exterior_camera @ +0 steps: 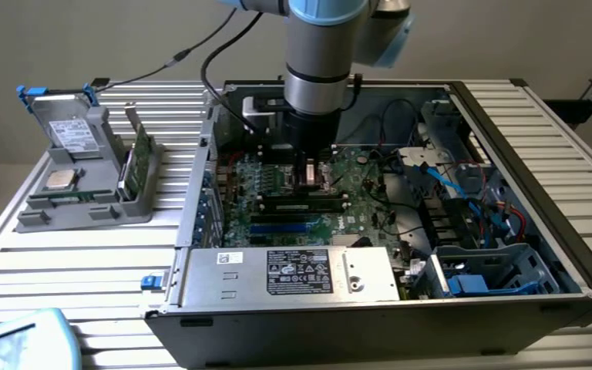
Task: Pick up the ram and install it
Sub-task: 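Press down the ram until it locks into place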
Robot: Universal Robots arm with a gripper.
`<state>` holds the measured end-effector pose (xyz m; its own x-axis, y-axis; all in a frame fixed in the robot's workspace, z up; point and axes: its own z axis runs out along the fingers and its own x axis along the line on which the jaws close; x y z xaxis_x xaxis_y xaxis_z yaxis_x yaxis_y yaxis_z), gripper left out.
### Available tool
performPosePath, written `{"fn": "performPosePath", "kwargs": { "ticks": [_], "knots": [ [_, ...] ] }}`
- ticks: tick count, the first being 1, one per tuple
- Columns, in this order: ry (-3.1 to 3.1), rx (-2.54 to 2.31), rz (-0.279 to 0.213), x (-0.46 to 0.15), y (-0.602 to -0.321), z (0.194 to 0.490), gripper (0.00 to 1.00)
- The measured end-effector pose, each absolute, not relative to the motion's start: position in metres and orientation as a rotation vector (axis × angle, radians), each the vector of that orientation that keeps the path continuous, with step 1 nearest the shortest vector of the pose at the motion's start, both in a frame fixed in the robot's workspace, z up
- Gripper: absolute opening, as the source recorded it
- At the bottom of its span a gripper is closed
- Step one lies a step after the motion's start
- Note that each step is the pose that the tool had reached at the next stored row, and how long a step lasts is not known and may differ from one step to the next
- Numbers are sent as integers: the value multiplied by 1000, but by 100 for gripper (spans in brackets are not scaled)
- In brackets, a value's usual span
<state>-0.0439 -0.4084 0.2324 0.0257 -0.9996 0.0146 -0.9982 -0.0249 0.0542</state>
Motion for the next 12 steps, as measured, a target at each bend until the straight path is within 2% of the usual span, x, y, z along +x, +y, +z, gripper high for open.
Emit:
{"fn": "performPosePath", "kwargs": {
  "ticks": [12],
  "knots": [
    [-2157, 2212, -47, -37, -409, 244, 11]
  ]
}}
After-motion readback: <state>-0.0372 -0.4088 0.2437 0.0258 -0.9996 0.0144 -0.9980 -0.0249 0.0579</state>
